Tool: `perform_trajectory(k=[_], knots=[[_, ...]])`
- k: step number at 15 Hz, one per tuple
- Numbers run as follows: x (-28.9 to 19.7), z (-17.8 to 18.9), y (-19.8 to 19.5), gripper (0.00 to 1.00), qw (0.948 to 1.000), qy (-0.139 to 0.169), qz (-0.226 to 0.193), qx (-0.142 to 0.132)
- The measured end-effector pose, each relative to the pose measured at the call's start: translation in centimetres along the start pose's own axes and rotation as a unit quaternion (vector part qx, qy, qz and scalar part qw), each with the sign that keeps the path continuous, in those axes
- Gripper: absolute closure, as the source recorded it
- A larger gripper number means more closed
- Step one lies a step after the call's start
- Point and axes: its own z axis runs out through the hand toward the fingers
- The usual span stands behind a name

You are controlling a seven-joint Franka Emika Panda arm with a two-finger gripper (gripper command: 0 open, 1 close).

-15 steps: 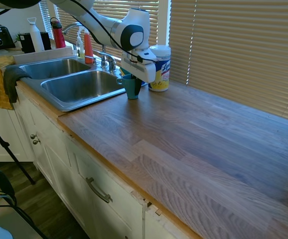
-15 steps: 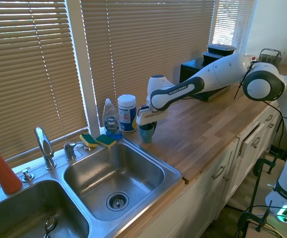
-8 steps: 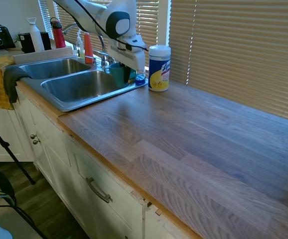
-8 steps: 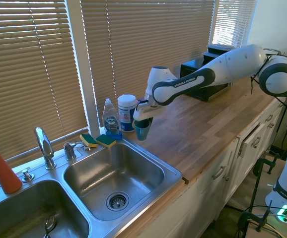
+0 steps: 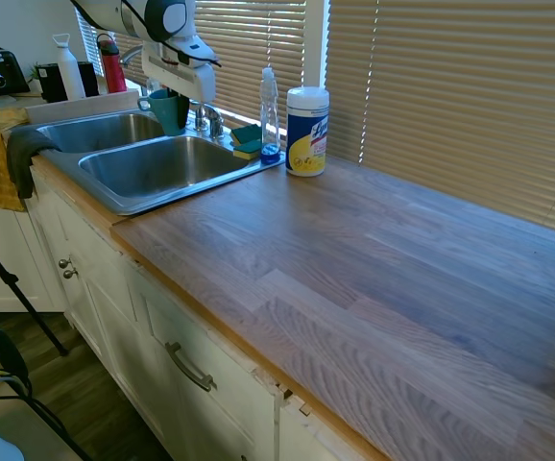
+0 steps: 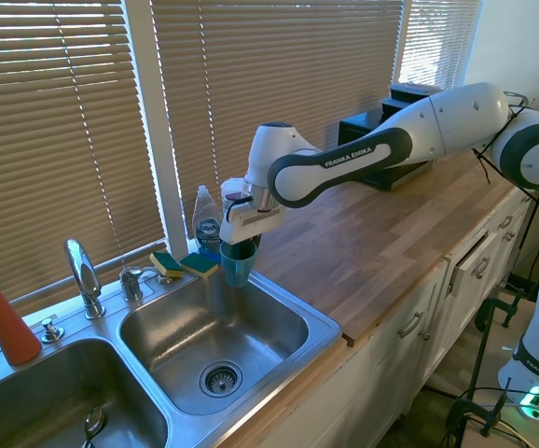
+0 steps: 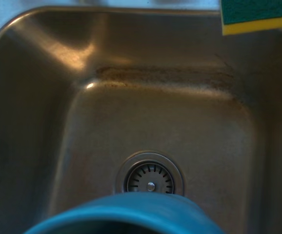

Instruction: Put the mug in the sink

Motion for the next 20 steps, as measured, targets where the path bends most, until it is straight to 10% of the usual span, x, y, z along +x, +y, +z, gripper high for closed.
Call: perform_trajectory(k=[16, 17, 20], knots=[[2.4, 27.0, -5.1, 1.0, 0.998, 0.006, -0.04, -0.048], [2.7, 27.5, -5.2, 0.0, 0.9979, 0.004, -0.041, -0.05], [3.0, 27.9, -5.6, 0.0, 0.9973, -0.001, -0.047, -0.056]])
